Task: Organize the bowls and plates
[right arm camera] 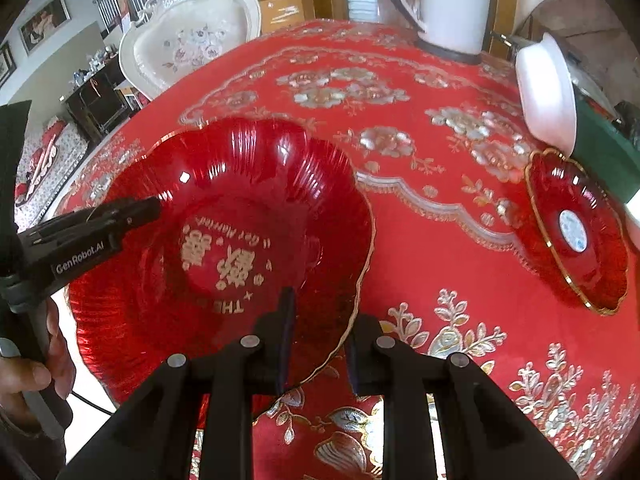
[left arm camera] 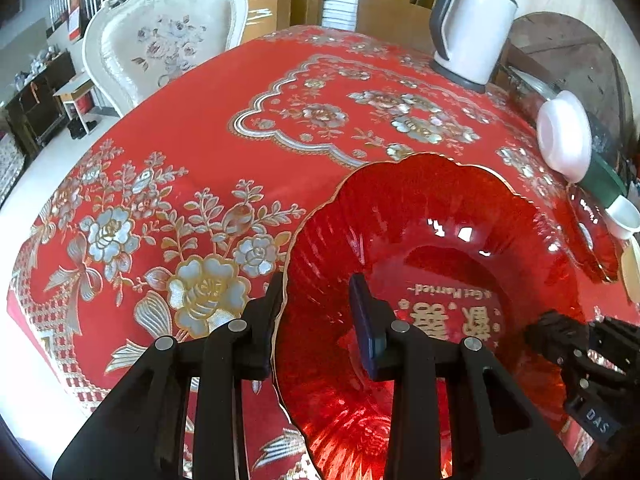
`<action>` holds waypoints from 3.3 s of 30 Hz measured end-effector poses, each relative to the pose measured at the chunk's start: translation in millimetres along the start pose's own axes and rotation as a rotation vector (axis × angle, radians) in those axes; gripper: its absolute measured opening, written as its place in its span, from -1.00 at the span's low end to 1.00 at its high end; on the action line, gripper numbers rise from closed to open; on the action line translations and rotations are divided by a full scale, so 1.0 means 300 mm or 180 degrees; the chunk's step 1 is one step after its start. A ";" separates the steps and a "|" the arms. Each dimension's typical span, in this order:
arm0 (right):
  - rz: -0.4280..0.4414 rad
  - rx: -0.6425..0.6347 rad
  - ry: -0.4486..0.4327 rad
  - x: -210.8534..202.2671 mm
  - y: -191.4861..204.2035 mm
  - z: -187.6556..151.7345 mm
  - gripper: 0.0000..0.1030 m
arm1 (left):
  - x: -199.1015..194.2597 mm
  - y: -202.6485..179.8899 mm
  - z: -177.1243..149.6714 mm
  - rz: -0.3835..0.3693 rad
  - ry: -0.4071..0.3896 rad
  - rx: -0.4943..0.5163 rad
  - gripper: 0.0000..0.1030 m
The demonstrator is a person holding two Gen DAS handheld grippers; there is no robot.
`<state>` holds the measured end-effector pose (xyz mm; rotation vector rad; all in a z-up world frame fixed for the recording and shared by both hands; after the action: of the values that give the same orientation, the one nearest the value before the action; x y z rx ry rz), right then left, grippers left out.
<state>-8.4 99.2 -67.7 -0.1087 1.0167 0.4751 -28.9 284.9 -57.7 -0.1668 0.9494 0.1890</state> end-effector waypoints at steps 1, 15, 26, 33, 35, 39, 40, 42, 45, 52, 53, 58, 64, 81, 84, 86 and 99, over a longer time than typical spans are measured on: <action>0.0016 0.0002 0.0002 0.002 0.003 -0.002 -0.56 | 0.008 -0.002 -0.001 -0.0047 -0.0002 -0.0024 -0.38; 0.0362 0.0449 -0.0021 -0.041 -0.063 0.000 -0.20 | -0.031 -0.004 -0.007 -0.0159 -0.0045 -0.0010 0.40; 0.0325 0.0748 -0.0289 -0.172 -0.232 0.014 0.08 | -0.212 -0.147 0.076 -0.0125 -0.0477 0.0222 0.40; 0.0252 0.0999 -0.0468 -0.261 -0.378 0.021 0.08 | -0.260 -0.295 0.119 -0.0325 -0.0527 0.0357 0.40; 0.0215 0.1064 -0.0485 -0.274 -0.421 0.016 0.08 | -0.276 -0.350 0.127 -0.0420 -0.0538 0.0406 0.40; 0.0087 0.1217 -0.0522 -0.296 -0.536 0.002 0.08 | -0.290 -0.497 0.145 -0.0654 -0.0507 0.0550 0.40; 0.0058 0.1265 -0.0517 -0.298 -0.564 -0.002 0.08 | -0.285 -0.535 0.149 -0.0717 -0.0475 0.0576 0.40; 0.0004 0.1376 -0.0520 -0.305 -0.625 -0.011 0.08 | -0.270 -0.605 0.157 -0.0781 -0.0418 0.0635 0.40; -0.0080 0.1481 -0.0523 -0.314 -0.708 -0.014 0.08 | -0.229 -0.708 0.173 -0.0869 -0.0321 0.0707 0.40; -0.0174 0.1742 -0.0424 -0.277 -0.884 0.000 0.08 | -0.064 -0.915 0.191 -0.0820 0.0036 0.0717 0.40; -0.0143 0.1795 -0.0402 -0.266 -0.910 0.006 0.08 | -0.041 -0.933 0.193 -0.0811 0.0092 0.0702 0.40; -0.0132 0.1879 -0.0343 -0.227 -0.965 0.030 0.08 | 0.056 -0.997 0.209 -0.0724 0.0232 0.0647 0.40; -0.0230 0.1723 -0.0300 -0.189 -0.997 0.069 0.08 | 0.144 -1.027 0.221 -0.0578 0.0337 0.0650 0.40; -0.0102 0.1340 -0.0194 -0.125 -0.970 0.092 -0.75 | 0.221 -1.052 0.199 -0.0501 0.0473 0.0838 -0.44; -0.0113 0.1330 -0.0203 -0.134 -0.964 0.080 -0.75 | 0.208 -1.042 0.192 -0.0487 0.0456 0.0847 -0.44; -0.0109 0.1316 -0.0206 -0.140 -0.954 0.073 -0.75 | 0.191 -1.029 0.188 -0.0514 0.0454 0.0814 -0.45; -0.0079 0.1176 -0.0290 -0.209 -0.844 0.063 -0.75 | 0.067 -0.954 0.163 -0.0576 0.0344 0.0765 -0.45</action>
<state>88.3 -141.8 -38.1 0.2283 0.9969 0.2611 87.7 19.7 -29.4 -0.0408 1.0504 -0.1020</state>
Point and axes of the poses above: each gripper's, at about its wrist camera, not at the fingertips, and x roughly the way its jaws point, y to its left, z to its top, the point moved 9 cm from there along x, roughly the way its jaws point, and after that the axes turned 4 degrees about x, right-handed, at the moved point
